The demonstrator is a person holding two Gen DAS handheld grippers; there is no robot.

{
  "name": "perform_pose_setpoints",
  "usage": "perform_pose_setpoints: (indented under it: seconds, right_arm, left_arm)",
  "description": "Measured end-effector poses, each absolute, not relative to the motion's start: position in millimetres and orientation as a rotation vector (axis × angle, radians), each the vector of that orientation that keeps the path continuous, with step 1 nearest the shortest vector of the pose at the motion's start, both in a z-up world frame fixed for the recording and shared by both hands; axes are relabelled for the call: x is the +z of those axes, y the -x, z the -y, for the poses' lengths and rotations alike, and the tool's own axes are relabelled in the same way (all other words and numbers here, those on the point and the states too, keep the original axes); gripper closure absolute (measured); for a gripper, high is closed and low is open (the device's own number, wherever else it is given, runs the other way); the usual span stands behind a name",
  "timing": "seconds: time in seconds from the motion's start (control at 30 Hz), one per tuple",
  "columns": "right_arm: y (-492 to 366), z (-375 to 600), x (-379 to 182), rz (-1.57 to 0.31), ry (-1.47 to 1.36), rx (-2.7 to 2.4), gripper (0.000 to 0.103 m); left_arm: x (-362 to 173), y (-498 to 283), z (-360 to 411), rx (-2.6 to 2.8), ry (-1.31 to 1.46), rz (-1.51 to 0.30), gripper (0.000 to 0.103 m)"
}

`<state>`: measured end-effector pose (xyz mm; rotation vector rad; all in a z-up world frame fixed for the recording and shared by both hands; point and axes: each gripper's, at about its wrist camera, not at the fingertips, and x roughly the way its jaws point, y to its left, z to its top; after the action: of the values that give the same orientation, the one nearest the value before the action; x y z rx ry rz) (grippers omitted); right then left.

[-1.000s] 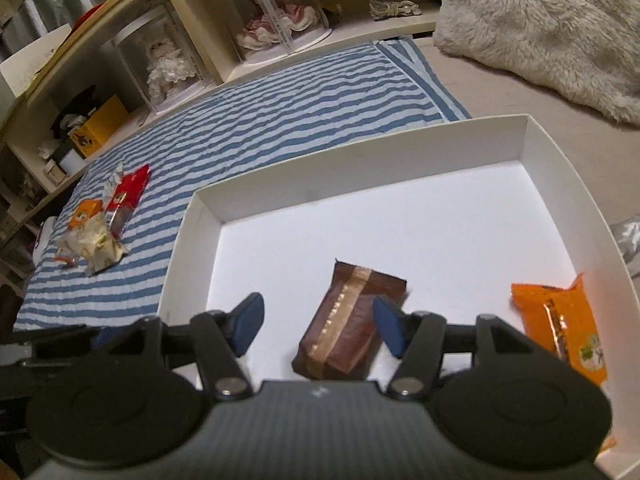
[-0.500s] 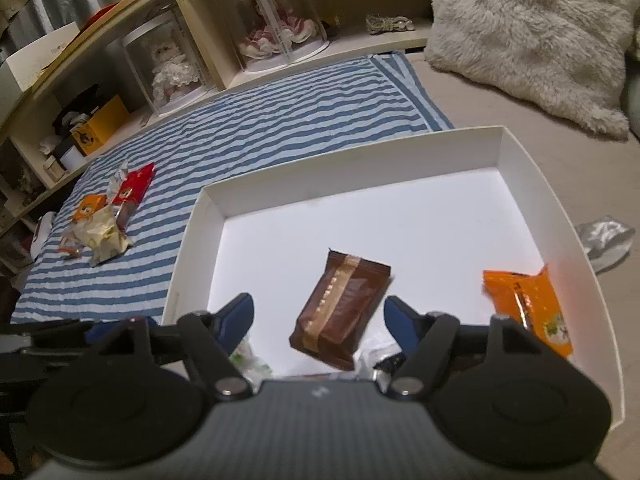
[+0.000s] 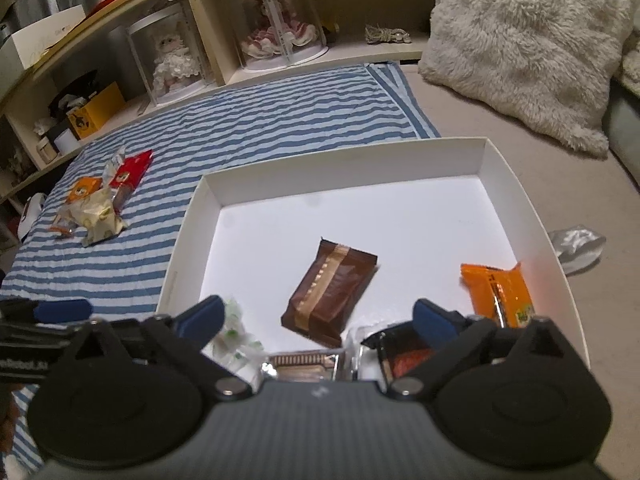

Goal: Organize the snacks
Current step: 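Move both tools back over the remaining snacks on the bed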

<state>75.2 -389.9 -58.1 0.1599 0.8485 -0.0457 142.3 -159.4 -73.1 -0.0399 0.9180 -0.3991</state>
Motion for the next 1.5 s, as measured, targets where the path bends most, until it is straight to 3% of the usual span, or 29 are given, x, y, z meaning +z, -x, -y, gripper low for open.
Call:
perform_pose_setpoints:
  seconds: [1.0, 1.5]
  right_arm:
    - [-72.7, 278.5, -58.3, -0.827, -0.021, 0.111, 0.000]
    - [-137.3, 219.8, -47.8, -0.683, -0.072, 0.281, 0.000]
  left_arm:
    - [-62.1, -146.6, 10.4, -0.238, 0.026, -0.899, 0.000]
    - [-61.3, -193.4, -46.7, -0.159, 0.090, -0.764, 0.000]
